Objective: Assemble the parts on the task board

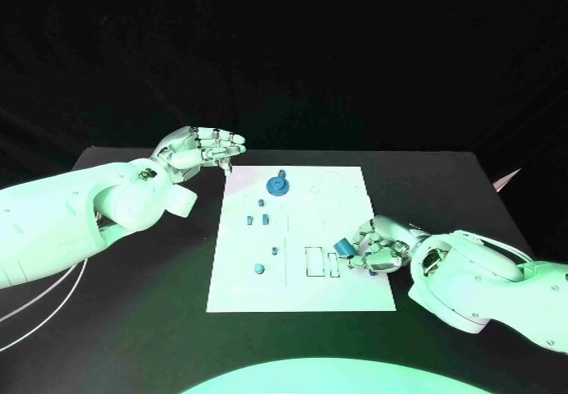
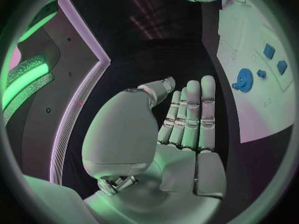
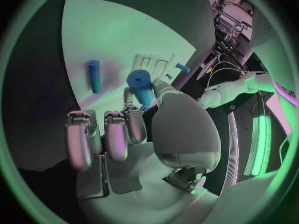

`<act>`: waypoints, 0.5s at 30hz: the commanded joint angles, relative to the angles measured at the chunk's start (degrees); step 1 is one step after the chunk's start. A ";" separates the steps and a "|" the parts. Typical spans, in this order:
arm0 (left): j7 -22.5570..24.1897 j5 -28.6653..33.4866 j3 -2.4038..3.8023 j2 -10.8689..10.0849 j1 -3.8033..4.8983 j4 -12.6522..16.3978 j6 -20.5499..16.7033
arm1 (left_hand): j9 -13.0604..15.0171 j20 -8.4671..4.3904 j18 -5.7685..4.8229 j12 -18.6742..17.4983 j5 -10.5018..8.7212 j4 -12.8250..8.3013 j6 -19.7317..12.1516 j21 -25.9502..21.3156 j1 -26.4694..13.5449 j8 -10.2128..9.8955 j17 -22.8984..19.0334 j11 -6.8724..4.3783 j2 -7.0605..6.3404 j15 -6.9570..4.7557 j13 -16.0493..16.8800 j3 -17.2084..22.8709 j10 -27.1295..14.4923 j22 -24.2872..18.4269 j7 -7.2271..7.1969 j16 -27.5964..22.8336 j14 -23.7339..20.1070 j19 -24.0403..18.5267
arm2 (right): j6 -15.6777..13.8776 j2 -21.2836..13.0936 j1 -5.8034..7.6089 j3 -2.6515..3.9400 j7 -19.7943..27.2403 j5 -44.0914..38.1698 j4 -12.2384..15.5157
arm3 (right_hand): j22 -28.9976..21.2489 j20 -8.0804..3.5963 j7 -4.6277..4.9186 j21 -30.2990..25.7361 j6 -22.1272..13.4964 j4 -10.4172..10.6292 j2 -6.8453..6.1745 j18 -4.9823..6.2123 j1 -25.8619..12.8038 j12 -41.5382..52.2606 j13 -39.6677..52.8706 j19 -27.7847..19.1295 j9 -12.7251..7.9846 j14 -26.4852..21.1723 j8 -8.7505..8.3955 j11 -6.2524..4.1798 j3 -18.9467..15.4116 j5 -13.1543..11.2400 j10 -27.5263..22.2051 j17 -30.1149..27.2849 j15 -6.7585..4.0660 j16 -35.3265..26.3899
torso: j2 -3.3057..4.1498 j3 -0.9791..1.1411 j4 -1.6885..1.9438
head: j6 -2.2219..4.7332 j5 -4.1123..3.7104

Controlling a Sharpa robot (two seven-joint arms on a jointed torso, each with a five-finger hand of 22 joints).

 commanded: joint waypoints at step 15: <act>0.15 0.28 0.03 0.23 0.02 0.15 1.07 | -0.08 0.25 0.89 0.48 0.17 0.09 0.14 0.04 -0.23 0.34 -0.08 -0.11 0.12 0.02 -0.06 0.18 -0.08 0.08 0.29 -0.16 -0.27 -0.23 | 2.69 3.90 0.68 0.07 -0.34 4.34 -1.29 | 14.53 -0.75 -0.59 0.70 2.31 0.29 1.79 -0.82 -2.96 0.65 5.38 5.47 -0.32 5.22 -0.17 -0.54 0.07 0.08 1.02 11.35 -0.82 0.44 | 0.05 -0.04 0.07 | -0.37 -0.13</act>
